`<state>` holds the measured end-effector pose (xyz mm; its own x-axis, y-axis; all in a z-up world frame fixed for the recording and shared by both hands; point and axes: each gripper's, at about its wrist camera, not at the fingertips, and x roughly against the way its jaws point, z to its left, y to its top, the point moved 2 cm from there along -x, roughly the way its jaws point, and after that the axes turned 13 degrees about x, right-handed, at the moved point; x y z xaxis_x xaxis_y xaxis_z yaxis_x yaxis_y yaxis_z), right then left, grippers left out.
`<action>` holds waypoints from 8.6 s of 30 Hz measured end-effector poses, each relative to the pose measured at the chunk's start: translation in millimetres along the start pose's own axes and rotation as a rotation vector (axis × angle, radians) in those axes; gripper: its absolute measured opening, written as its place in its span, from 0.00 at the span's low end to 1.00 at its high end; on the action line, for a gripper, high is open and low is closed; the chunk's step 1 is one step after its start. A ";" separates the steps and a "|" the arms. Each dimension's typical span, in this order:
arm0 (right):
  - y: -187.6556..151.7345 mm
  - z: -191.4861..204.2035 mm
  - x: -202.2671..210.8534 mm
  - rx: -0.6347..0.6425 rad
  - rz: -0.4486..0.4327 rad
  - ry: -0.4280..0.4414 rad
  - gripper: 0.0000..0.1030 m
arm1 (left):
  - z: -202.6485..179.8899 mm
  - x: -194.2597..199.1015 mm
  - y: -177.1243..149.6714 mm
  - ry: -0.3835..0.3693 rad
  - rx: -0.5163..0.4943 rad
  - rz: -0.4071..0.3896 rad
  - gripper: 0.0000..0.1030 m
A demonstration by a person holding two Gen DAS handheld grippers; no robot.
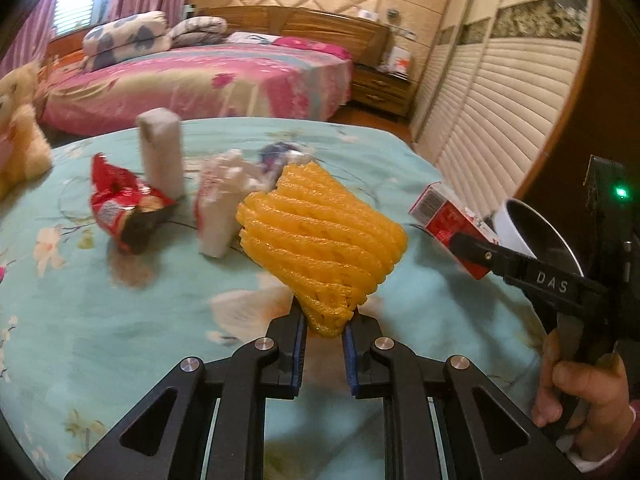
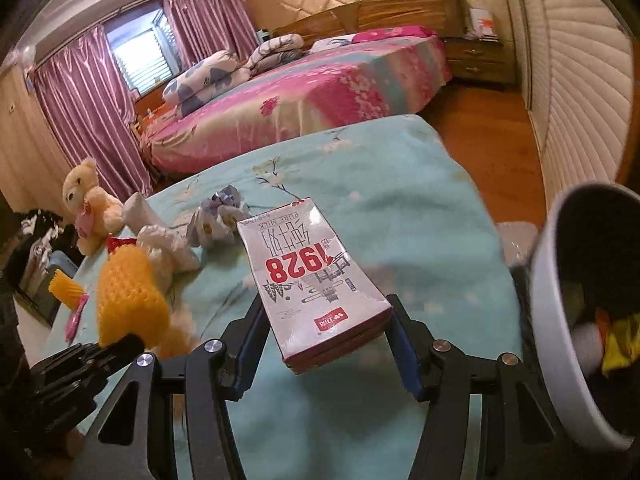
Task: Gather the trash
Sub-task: 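Carry the foam net and red-white box with both grippers over the trash bin, then open the left gripper to drop the foam net while the right gripper drops the red-white box, then move both open grippers back over the remaining trash on the bedspread, then grasp the red snack packet with the left gripper while the right gripper grasps the white tissue, then carry the red packet and white tissue with both grippers toward the trash bin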
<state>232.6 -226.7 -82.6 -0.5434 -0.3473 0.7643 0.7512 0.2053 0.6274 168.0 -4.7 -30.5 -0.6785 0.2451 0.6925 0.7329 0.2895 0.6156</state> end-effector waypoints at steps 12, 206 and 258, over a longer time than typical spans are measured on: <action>-30.6 -17.5 44.3 -0.095 -0.039 -0.013 0.56 | -27.2 4.7 -10.6 -0.051 -0.097 0.048 0.14; -0.8 100.0 -34.1 -0.051 0.051 0.188 0.80 | 107.2 32.7 23.8 0.165 0.208 -0.027 0.53; 53.8 150.6 -90.6 -0.001 -0.003 0.224 0.22 | 121.3 32.1 33.5 0.132 0.199 -0.070 0.00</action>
<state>265.8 -46.4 -95.6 -0.4488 -0.5423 0.7102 0.7501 0.2034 0.6293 164.8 125.1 -33.2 -0.7050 0.0987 0.7023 0.6516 0.4811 0.5864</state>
